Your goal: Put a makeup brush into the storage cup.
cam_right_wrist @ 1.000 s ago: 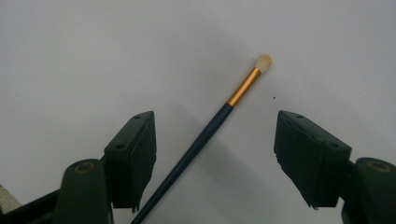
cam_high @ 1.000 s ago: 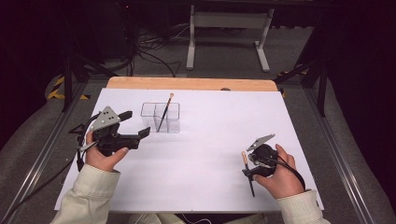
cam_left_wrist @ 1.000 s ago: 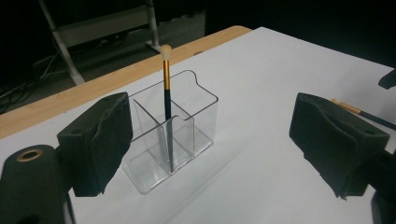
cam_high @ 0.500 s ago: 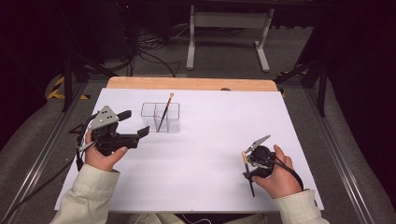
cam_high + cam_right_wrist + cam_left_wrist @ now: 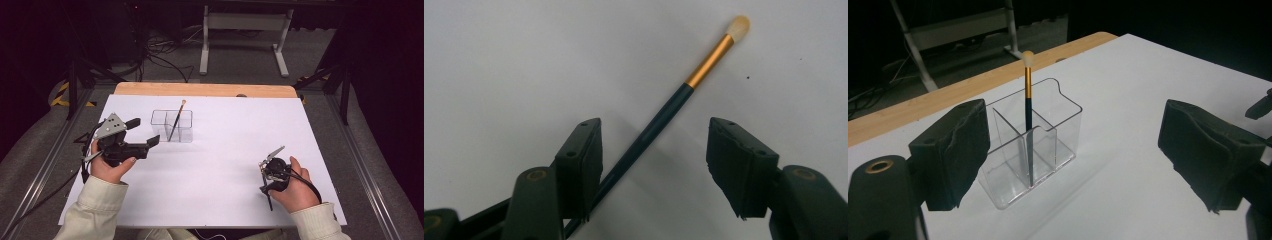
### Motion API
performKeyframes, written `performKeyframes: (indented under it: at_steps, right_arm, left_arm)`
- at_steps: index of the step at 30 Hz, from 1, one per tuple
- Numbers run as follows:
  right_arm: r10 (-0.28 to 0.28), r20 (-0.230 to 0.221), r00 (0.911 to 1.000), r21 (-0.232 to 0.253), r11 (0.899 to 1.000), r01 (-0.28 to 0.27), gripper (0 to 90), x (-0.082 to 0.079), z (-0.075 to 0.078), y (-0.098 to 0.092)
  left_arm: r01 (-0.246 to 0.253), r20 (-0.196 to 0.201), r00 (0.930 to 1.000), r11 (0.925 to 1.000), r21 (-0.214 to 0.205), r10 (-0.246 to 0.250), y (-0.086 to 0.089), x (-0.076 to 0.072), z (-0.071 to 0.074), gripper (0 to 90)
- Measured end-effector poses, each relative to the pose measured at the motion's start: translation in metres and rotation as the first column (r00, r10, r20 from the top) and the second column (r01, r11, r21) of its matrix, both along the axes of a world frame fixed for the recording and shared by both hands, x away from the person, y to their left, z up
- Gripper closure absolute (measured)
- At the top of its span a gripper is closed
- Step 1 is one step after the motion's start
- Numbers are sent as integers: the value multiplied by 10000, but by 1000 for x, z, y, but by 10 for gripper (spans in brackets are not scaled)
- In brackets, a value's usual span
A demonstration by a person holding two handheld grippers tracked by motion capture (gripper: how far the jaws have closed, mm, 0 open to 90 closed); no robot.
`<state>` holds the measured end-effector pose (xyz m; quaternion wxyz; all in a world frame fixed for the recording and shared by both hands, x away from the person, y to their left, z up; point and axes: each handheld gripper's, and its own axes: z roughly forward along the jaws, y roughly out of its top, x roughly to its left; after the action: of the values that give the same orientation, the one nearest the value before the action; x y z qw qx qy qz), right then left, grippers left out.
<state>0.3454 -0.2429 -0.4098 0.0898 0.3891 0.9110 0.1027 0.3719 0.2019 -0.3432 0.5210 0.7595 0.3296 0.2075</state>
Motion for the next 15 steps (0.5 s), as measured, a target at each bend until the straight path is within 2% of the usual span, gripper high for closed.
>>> performKeyframes:
  at_steps: [15]
  right_arm:
    - [78,-366,9993,-239,9997,-86,495,1,-4,1]
  left_arm:
    - [-37,-121,9999,9999,-160,35,1,1,0,138]
